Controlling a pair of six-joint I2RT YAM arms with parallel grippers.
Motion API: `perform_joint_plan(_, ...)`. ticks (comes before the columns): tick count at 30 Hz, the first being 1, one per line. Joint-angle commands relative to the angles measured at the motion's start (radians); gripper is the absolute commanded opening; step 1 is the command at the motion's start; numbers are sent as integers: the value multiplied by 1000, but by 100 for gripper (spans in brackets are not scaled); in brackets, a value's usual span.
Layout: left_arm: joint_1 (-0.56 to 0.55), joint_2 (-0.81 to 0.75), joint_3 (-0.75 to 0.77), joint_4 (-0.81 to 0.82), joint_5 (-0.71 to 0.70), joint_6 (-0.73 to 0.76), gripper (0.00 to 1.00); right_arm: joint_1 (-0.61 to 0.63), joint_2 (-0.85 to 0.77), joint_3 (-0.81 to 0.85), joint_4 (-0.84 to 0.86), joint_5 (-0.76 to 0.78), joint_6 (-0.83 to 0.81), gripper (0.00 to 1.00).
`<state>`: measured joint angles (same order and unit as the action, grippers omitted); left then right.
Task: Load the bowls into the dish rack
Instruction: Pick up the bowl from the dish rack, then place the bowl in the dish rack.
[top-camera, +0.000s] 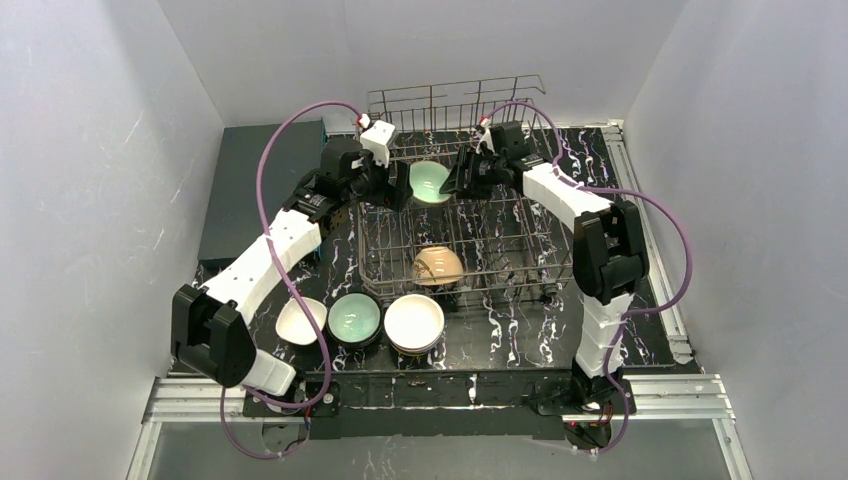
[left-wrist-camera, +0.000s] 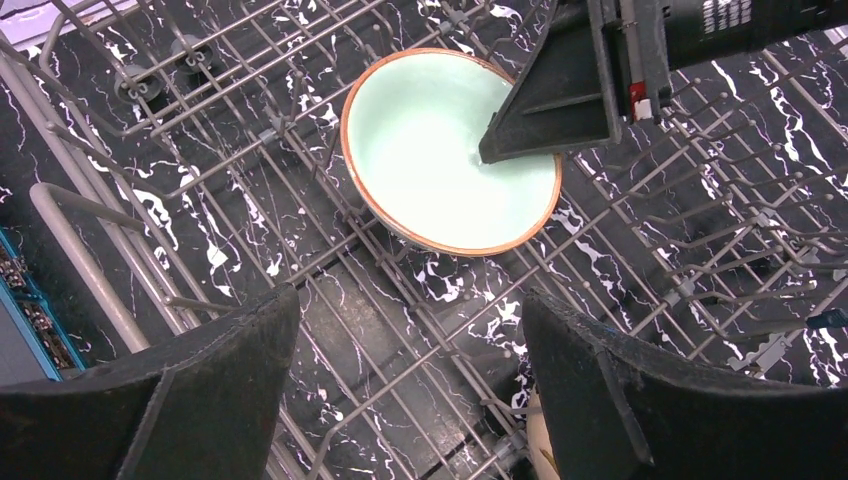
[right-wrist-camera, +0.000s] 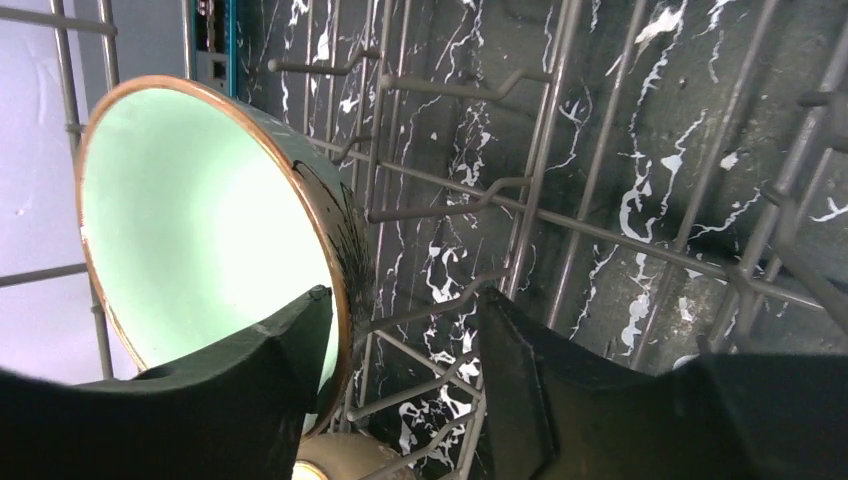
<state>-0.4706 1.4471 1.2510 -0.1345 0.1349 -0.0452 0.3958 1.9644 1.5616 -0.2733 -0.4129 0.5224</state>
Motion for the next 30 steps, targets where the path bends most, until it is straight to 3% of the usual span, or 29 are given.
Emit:
perform_joint_plan(1, -2, -62, -7, 8, 15, -2, 81, 6, -6, 55, -28, -43, -10, 55)
perform_joint_plan(6, -2, -70, -6, 3, 18, -18, 81, 9, -48, 33, 0, -51, -11, 18)
perform_joint_plan(9, -2, -73, -5, -2, 15, -31, 82, 9, -84, 22, 2, -37, -21, 1)
perform_joint_plan(16, -2, -92, -7, 4, 64, -93, 98, 9, -228, -49, 23, 7, -86, 1)
perform_joint_plan(25, 3, -32, 52, 42, 513, -171, 98, 6, -519, -277, 167, 36, -144, 1)
perform_joint_plan(30, 5, -5, 53, 121, 693, -229, 98, 6, -622, -334, 180, 44, -167, 1)
